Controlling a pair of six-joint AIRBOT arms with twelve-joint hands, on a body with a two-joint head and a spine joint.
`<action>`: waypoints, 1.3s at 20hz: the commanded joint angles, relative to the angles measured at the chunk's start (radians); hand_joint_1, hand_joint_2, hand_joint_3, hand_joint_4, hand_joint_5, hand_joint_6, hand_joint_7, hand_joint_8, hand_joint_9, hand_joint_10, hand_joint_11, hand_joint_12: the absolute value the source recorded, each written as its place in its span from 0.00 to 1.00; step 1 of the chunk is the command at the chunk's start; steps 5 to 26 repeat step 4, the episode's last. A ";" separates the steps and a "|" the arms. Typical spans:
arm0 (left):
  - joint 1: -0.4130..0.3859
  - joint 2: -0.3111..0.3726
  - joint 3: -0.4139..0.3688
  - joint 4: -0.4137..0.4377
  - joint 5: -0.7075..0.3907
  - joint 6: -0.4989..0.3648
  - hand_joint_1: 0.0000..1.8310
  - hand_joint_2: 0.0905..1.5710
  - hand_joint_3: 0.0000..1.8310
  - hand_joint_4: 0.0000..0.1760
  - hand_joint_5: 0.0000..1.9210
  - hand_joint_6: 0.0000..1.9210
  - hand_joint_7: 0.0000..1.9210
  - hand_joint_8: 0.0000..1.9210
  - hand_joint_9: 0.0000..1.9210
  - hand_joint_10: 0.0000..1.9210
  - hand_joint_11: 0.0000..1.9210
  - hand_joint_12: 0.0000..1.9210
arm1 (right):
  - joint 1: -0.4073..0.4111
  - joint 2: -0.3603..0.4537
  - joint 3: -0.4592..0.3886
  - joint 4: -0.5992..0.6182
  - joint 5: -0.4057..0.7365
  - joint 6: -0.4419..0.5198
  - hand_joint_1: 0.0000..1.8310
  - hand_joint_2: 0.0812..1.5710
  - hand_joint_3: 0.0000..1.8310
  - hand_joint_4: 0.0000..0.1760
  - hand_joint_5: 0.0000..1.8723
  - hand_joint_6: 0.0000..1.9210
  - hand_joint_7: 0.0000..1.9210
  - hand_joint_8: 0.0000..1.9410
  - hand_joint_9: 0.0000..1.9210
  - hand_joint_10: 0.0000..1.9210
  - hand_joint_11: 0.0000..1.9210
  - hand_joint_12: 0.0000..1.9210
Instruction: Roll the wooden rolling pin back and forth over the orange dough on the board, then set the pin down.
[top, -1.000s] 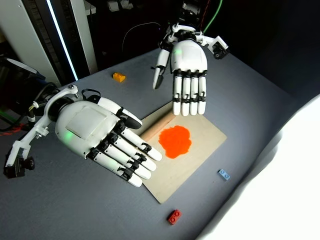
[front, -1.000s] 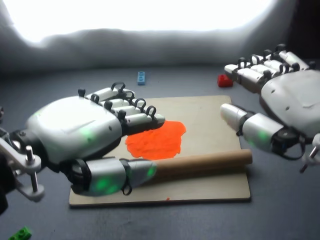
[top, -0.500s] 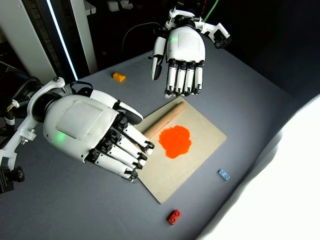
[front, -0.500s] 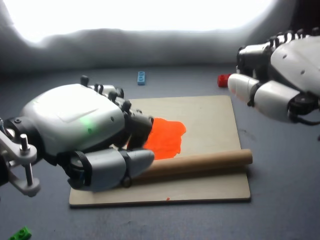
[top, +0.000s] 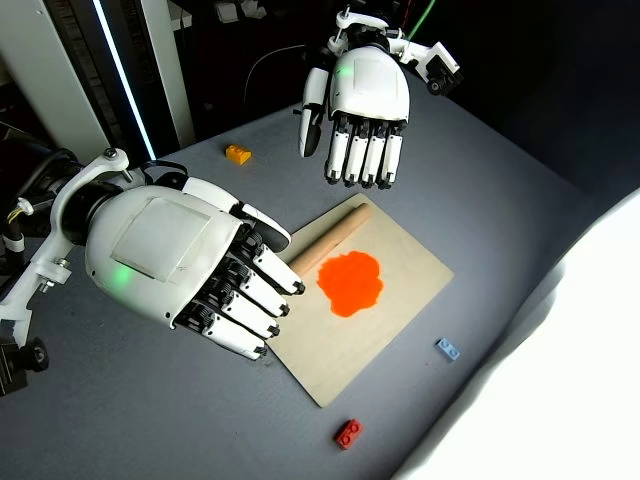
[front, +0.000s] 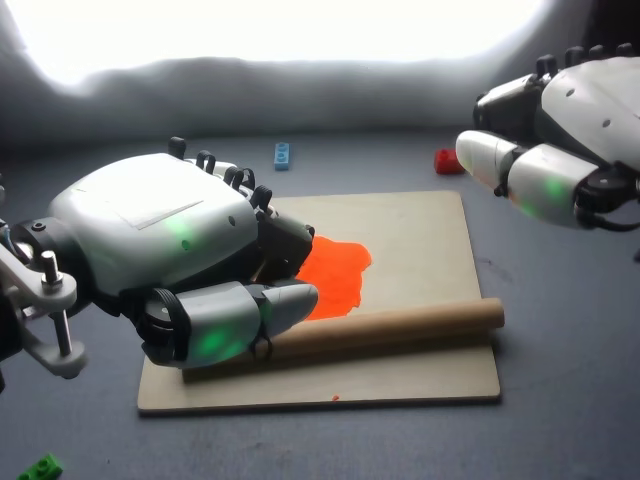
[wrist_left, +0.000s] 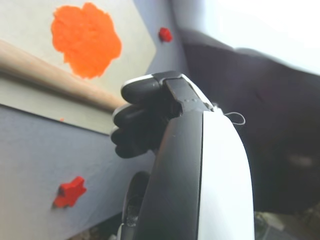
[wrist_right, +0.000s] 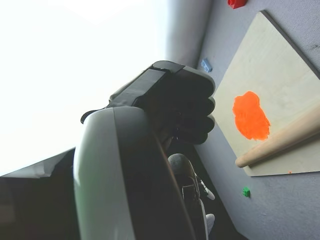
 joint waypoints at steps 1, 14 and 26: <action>-0.017 0.008 -0.003 0.009 -0.101 -0.001 0.07 0.99 0.00 0.00 0.35 0.83 0.40 0.91 0.35 1.00 0.24 1.00 | 0.018 0.009 0.002 -0.031 -0.078 0.003 0.08 0.98 0.00 0.00 0.39 0.84 0.44 0.85 0.40 0.92 0.37 1.00; -0.019 0.011 -0.004 0.009 -0.101 -0.004 0.10 0.99 0.00 0.00 0.34 0.85 0.39 0.92 0.35 1.00 0.24 1.00 | 0.062 0.022 0.002 0.085 0.003 -0.011 0.10 0.98 0.00 0.00 0.39 0.81 0.43 0.85 0.40 0.92 0.37 1.00; -0.019 0.011 -0.004 0.009 -0.101 -0.004 0.10 0.99 0.00 0.00 0.34 0.85 0.39 0.92 0.35 1.00 0.24 1.00 | 0.062 0.022 0.002 0.085 0.003 -0.011 0.10 0.98 0.00 0.00 0.39 0.81 0.43 0.85 0.40 0.92 0.37 1.00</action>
